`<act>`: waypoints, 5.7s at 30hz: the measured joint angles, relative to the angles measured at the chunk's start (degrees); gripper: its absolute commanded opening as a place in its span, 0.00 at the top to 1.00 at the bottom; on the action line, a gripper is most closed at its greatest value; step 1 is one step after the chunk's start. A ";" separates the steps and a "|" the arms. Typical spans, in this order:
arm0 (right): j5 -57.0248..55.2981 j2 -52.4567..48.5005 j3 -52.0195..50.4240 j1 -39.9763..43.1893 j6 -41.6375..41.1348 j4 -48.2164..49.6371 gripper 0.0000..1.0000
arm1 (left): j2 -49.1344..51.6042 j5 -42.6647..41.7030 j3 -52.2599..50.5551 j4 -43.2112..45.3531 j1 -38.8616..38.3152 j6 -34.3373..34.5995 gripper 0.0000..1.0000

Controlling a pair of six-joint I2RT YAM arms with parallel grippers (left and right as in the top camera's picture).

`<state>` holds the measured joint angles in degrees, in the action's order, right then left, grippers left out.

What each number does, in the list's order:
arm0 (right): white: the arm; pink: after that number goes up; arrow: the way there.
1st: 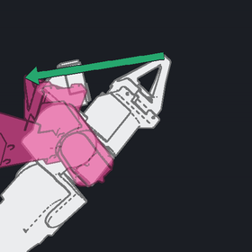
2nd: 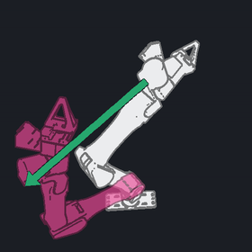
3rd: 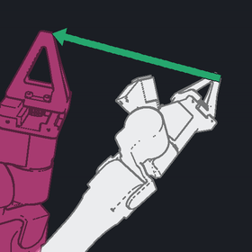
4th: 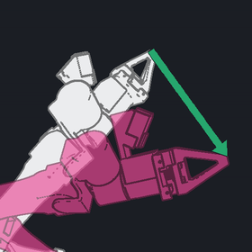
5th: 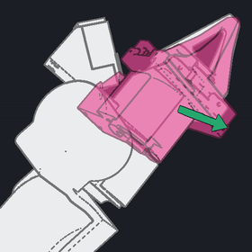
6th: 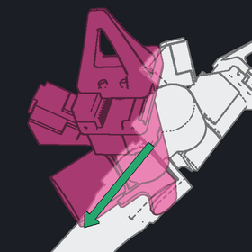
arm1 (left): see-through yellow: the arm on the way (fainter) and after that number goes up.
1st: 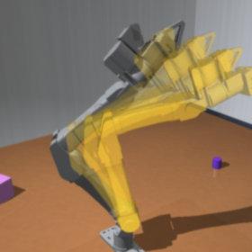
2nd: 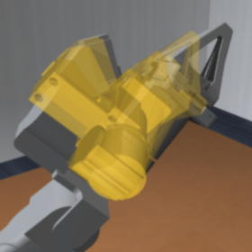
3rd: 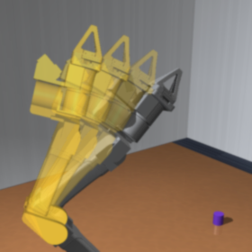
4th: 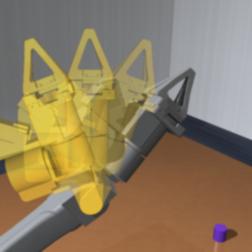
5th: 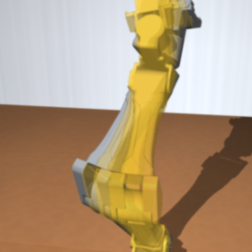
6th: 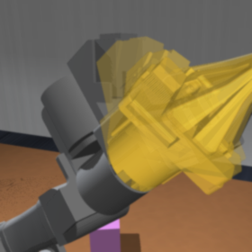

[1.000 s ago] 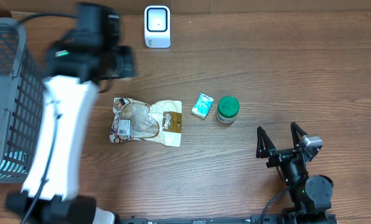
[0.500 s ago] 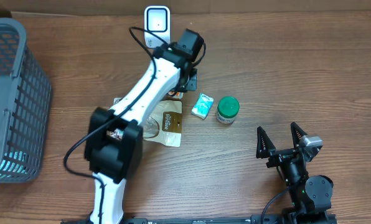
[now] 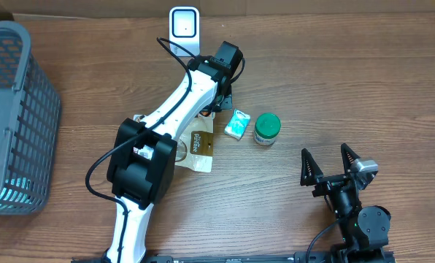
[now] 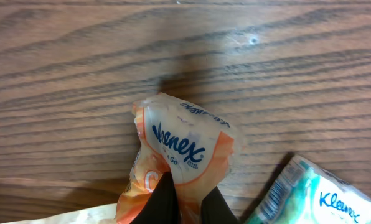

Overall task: Scan the item barcode
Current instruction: 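Carry the orange tissue pack with the left gripper and set it beside the green pack, then reach the left gripper into the basket and grasp the mint-green snack bag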

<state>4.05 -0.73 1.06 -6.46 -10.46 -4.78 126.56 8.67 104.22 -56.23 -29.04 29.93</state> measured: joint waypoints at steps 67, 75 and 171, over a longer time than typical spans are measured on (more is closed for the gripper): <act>-0.02 0.00 0.00 0.00 0.00 0.04 0.00 | 3.96 -10.38 54.05 -36.13 5.20 -3.93 0.51; 0.00 0.00 0.00 -0.02 0.00 0.04 0.00 | 1.42 -11.56 66.47 -40.24 21.03 -6.62 0.56; -0.02 0.00 0.00 0.00 0.00 0.02 0.00 | -13.42 4.22 -23.04 -2.67 76.96 -7.85 0.31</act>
<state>4.03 -0.73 1.06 -6.46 -10.46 -4.75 113.14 12.88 81.19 -58.89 47.92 22.09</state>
